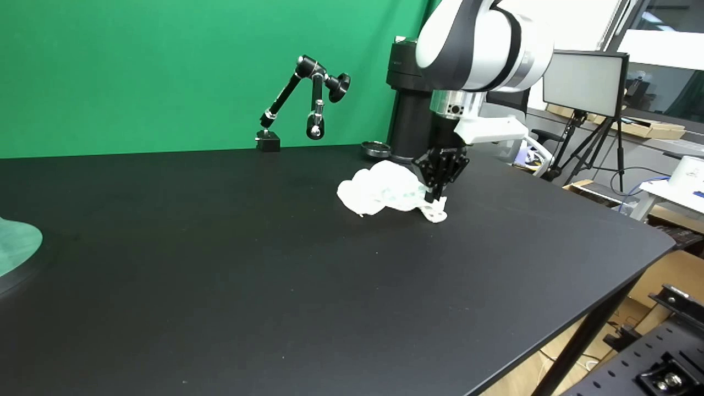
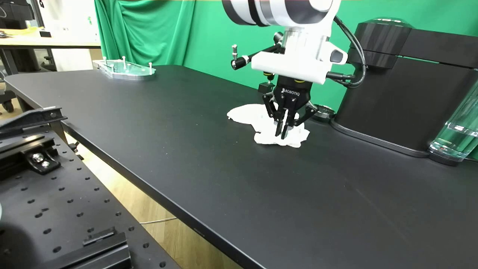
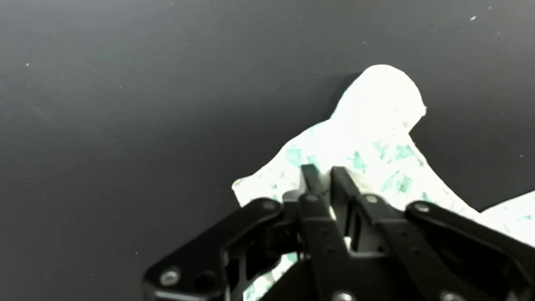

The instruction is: Take the white cloth from the table and put it on the black rod

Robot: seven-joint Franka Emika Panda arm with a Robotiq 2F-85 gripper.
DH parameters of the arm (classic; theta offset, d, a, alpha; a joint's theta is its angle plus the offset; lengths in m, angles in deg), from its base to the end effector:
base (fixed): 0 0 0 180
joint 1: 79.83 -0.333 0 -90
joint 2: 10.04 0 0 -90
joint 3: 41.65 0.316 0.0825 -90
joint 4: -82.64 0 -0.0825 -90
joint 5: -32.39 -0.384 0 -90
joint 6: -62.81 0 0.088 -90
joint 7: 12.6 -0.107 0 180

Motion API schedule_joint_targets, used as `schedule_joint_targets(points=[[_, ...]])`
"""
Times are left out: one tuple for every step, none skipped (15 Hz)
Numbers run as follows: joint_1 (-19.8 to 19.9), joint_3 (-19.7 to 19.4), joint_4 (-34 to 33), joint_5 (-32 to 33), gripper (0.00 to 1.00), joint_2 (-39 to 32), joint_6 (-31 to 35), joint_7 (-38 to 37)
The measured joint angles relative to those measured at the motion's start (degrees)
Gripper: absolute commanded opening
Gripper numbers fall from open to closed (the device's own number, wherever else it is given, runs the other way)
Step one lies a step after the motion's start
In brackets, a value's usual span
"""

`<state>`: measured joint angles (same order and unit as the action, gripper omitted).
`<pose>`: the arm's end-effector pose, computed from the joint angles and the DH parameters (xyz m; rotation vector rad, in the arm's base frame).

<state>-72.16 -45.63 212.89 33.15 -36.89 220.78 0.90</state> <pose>0.5204 -0.1085 0.1510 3.1015 0.0811 0.0121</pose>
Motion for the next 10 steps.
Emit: schedule_joint_targets(points=[[0.22,0.30,-0.08,-0.43,0.00,0.16,-0.03,0.01],[0.46,0.69,-0.18,-0.92,0.00,0.47,-0.06,0.02],[0.65,1.02,-0.26,-1.18,0.00,1.02,-0.11,0.02],[0.77,1.33,-0.27,-1.52,0.00,1.80,-0.19,0.03],[0.82,1.62,-0.27,-1.93,0.00,2.79,-0.26,0.07],[0.84,1.92,-0.26,-2.05,0.00,3.95,-0.32,0.07],[0.83,2.20,-0.24,-2.09,0.00,5.24,-0.37,0.07],[0.77,2.45,-0.22,-2.09,0.00,6.60,-0.40,0.07],[0.65,2.71,-0.21,-2.09,0.00,8.20,-0.43,0.06],[0.36,2.86,-0.19,-2.08,0.00,9.88,-0.45,0.05]])
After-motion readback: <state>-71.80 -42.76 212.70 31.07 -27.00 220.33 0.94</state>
